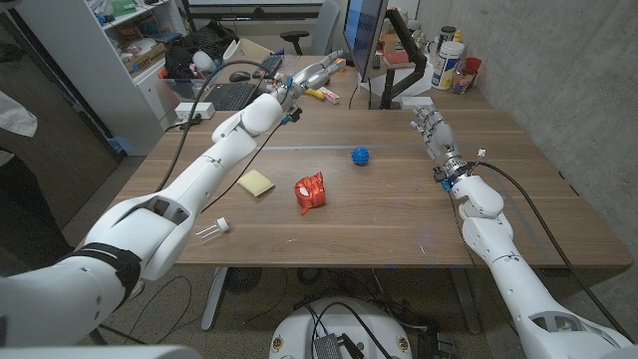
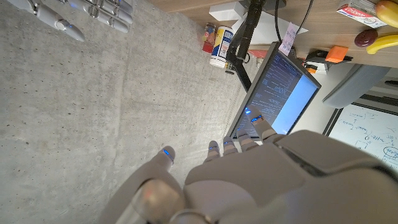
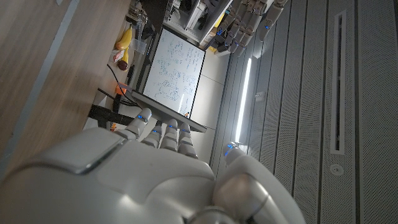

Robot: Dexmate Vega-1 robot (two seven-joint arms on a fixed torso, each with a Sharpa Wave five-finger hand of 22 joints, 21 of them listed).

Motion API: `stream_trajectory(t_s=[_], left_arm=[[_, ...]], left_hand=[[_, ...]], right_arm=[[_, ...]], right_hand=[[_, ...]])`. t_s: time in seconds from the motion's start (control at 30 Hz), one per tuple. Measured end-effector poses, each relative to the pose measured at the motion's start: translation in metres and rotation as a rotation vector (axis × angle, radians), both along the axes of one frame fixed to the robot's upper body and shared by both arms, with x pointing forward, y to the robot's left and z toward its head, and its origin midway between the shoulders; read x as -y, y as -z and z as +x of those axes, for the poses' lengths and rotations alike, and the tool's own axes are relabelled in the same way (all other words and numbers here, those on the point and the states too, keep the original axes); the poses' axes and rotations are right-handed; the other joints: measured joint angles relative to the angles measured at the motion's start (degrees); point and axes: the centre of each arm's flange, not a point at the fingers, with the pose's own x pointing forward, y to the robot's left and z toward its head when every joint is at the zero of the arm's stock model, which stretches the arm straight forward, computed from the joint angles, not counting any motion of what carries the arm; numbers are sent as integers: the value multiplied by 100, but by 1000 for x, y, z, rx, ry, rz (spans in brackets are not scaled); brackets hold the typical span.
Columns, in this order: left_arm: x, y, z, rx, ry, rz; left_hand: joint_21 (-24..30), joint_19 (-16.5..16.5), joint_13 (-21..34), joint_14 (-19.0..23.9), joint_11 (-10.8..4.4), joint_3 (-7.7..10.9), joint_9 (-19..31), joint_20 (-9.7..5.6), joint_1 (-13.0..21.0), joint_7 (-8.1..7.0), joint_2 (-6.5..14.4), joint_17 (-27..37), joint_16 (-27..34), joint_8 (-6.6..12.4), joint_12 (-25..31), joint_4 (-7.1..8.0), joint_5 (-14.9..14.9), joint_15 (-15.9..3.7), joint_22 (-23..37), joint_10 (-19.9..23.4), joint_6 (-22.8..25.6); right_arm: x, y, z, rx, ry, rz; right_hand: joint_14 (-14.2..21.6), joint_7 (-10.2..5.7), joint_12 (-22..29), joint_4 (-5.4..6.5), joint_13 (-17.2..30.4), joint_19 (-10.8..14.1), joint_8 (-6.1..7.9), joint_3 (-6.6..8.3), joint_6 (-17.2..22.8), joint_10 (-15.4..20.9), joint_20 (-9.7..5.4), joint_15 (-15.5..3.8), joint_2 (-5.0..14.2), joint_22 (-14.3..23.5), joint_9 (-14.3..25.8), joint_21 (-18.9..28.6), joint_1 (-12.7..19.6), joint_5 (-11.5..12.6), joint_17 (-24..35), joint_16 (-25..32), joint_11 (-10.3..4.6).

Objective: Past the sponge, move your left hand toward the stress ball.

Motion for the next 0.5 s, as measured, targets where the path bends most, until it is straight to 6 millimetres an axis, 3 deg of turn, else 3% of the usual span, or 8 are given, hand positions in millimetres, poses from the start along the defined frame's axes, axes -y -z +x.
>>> stream_trajectory(t_s=[0.5], left_arm=[[8, -6, 0, 19, -1, 50]], left_hand=[[0, 0, 1, 0, -60, 24, 0, 0, 0, -61, 0, 0, 0, 0, 0, 24, 0, 0, 0, 2, 0]], right_arm=[[-2, -1, 1, 0, -1, -3]], right_hand=[[0, 0, 0, 0, 0, 0, 0, 0, 0, 0, 0, 0, 0, 0, 0, -62, 0, 0, 0, 0, 0]])
